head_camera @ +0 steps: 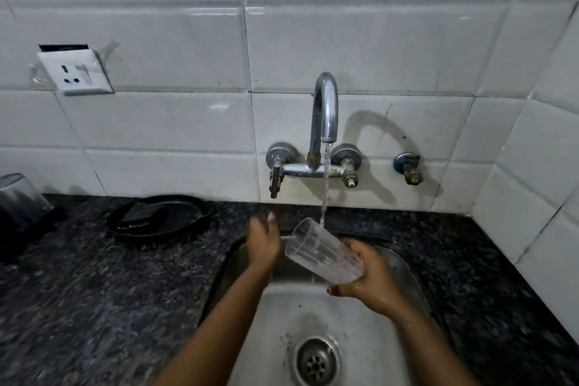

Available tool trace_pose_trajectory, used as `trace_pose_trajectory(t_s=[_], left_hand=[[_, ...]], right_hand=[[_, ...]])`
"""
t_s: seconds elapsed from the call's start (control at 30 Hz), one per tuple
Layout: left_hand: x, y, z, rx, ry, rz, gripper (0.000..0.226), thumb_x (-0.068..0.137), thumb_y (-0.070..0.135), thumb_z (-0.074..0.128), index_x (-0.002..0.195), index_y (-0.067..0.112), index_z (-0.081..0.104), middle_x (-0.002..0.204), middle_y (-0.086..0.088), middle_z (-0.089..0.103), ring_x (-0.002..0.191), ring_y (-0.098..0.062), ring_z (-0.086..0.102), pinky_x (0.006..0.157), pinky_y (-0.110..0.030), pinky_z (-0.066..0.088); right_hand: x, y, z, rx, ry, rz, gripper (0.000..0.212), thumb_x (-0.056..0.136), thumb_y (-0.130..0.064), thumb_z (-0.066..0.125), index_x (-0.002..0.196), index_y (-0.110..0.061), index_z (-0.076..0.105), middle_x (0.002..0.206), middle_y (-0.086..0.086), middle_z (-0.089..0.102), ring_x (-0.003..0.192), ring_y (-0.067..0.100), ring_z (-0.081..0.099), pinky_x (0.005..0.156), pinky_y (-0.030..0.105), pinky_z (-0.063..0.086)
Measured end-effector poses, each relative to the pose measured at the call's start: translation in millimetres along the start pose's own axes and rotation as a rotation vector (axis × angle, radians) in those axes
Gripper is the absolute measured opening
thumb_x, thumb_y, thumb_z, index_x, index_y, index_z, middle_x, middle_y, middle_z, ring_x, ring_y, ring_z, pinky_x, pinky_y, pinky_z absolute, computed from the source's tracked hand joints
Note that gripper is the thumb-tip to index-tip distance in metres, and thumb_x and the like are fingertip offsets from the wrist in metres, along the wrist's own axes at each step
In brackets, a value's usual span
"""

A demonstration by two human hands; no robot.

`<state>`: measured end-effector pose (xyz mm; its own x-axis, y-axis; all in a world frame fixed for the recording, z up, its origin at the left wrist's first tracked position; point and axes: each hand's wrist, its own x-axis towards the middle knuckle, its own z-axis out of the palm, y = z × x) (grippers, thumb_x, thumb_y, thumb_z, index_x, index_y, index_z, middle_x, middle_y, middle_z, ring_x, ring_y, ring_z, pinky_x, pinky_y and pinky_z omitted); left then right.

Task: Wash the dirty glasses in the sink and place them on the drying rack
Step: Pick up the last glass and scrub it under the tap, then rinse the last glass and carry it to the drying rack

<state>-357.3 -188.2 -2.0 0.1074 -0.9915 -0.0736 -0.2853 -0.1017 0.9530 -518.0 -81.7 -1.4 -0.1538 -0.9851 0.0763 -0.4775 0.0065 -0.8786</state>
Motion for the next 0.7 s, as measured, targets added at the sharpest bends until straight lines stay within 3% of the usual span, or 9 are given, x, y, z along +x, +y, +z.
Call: trace_pose_trajectory(t_s=[0.07,0.1,0.13,0.2,0.3,0.33,0.43,0.53,0.7], left_hand=[[-22.8,-25.9,-3.0,-0.368,-0.199,-0.407,0.033,0.099,0.022,0.040,0.103,-0.003,0.060,0.079,-0.012,0.066,0.072,-0.020,0.059,0.064,-0.034,0.052],[-35.5,-34.3,-3.6,-0.498,-0.272,-0.546,0.028,0.096,0.018,0.044,0.089,-0.001,0.063,0.063,-0.011,0.066,0.062,-0.020,0.058,0.057,-0.030,0.052],[-46.3,-43.9,-2.3,-0.591,-0.325,-0.631,0.024,0.093,0.014,0.047,0.083,-0.001,0.063,0.056,-0.012,0.064,0.056,-0.019,0.058,0.052,-0.027,0.052],[-64.1,-55.8,4.7,-0.719,-0.418,-0.698,0.019,0.091,0.008,0.049,0.088,-0.005,0.063,0.065,-0.017,0.066,0.054,-0.021,0.061,0.047,-0.024,0.053],[-78.7,-70.7,18.3,-0.769,-0.416,-0.736,0.025,0.091,0.003,0.044,0.109,-0.004,0.060,0.091,-0.022,0.063,0.066,-0.026,0.061,0.049,-0.028,0.055],[-81.4,-75.7,20.0,-0.749,-0.407,-0.749,0.025,0.091,0.002,0.042,0.108,-0.003,0.060,0.088,-0.021,0.064,0.062,-0.026,0.061,0.049,-0.028,0.054],[-92.7,-80.0,14.7,-0.578,-0.460,-0.729,0.022,0.087,-0.001,0.039,0.079,0.002,0.059,0.062,-0.012,0.060,0.054,-0.022,0.058,0.055,-0.028,0.049],[-103.3,-78.5,1.9,-0.270,-0.461,-0.645,0.020,0.088,0.011,0.042,0.081,0.011,0.062,0.084,-0.009,0.063,0.083,-0.023,0.059,0.078,-0.034,0.048],[-93.3,-80.4,-31.0,0.008,-0.393,-0.359,0.017,0.088,0.011,0.047,0.097,0.010,0.061,0.092,-0.009,0.059,0.078,-0.018,0.050,0.061,-0.026,0.039]], right_hand=[[-4.9,-13.6,-12.5,-0.262,-0.020,-0.080,0.073,0.051,-0.011,0.089,0.117,-0.018,0.060,0.104,-0.008,0.057,0.099,0.012,0.057,0.072,0.001,0.038],[-6.8,-19.6,-18.3,-0.388,-0.048,-0.114,0.078,0.052,-0.017,0.089,0.123,-0.022,0.057,0.110,-0.006,0.055,0.105,0.013,0.055,0.078,0.007,0.040],[-8.1,-25.6,-22.5,-0.492,-0.085,-0.138,0.081,0.053,-0.023,0.089,0.126,-0.027,0.055,0.115,-0.004,0.055,0.109,0.015,0.053,0.084,0.017,0.042],[-10.1,-39.4,-26.7,-0.639,-0.159,-0.208,0.081,0.050,-0.030,0.088,0.124,-0.032,0.055,0.116,-0.003,0.059,0.110,0.016,0.052,0.090,0.030,0.045],[-15.0,-61.2,-26.4,-0.726,-0.257,-0.274,0.076,0.046,-0.036,0.087,0.116,-0.034,0.057,0.110,-0.005,0.062,0.104,0.015,0.054,0.086,0.031,0.047],[-17.0,-66.7,-26.4,-0.712,-0.274,-0.290,0.075,0.046,-0.038,0.087,0.114,-0.034,0.058,0.109,-0.007,0.063,0.101,0.013,0.055,0.084,0.029,0.047],[-24.6,-80.6,-23.6,-0.608,-0.301,-0.320,0.075,0.044,-0.051,0.085,0.111,-0.037,0.056,0.107,-0.014,0.064,0.099,0.008,0.058,0.082,0.029,0.049],[-27.8,-91.8,-16.6,-0.638,-0.316,-0.352,0.076,0.046,-0.058,0.081,0.114,-0.037,0.053,0.112,-0.013,0.061,0.104,0.010,0.053,0.088,0.036,0.048],[-26.1,-108.0,-6.7,-0.648,-0.272,-0.394,0.074,0.047,-0.056,0.080,0.112,-0.040,0.050,0.106,-0.014,0.064,0.100,0.009,0.057,0.083,0.037,0.051]])
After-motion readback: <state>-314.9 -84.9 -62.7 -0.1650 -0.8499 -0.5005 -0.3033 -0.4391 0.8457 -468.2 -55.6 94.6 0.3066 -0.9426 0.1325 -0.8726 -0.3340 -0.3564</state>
